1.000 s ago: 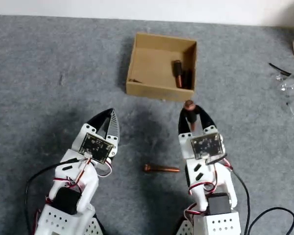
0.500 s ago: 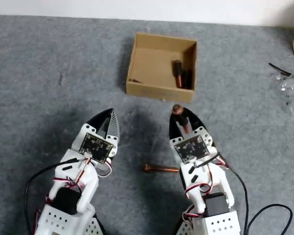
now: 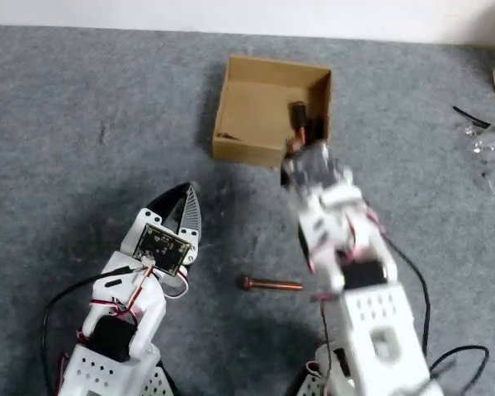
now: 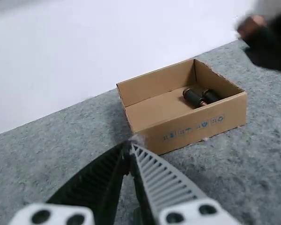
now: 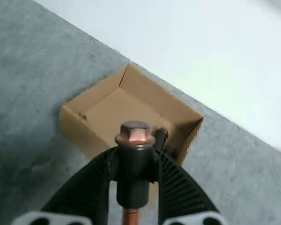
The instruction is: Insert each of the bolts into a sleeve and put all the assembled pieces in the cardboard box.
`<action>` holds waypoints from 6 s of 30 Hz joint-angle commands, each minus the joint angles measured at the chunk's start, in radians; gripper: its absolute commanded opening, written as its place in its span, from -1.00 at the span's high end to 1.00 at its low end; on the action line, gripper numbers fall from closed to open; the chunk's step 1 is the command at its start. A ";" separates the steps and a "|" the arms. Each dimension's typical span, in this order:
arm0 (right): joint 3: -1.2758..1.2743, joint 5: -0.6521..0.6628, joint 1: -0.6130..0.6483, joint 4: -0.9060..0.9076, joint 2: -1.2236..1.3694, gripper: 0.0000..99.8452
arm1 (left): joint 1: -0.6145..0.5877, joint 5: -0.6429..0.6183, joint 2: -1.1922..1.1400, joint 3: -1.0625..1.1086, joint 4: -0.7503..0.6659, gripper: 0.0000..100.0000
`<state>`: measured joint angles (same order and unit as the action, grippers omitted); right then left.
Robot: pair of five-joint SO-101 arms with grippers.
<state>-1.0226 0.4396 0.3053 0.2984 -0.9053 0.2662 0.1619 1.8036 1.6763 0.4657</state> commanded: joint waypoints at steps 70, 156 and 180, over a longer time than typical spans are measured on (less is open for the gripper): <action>2.821 -0.249 -0.050 1.216 2.101 0.39 | 0.028 -0.006 -0.001 0.021 -0.003 0.98; 1.287 -1.148 0.578 0.835 1.230 0.39 | -0.685 -0.141 0.005 0.019 0.049 0.98; 1.524 -1.185 0.579 0.839 1.593 0.39 | -0.685 -0.141 0.004 0.019 0.049 0.98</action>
<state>0.4549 -0.7373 0.8853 1.1561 0.7027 -0.4120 0.0299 1.8036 1.6763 0.5347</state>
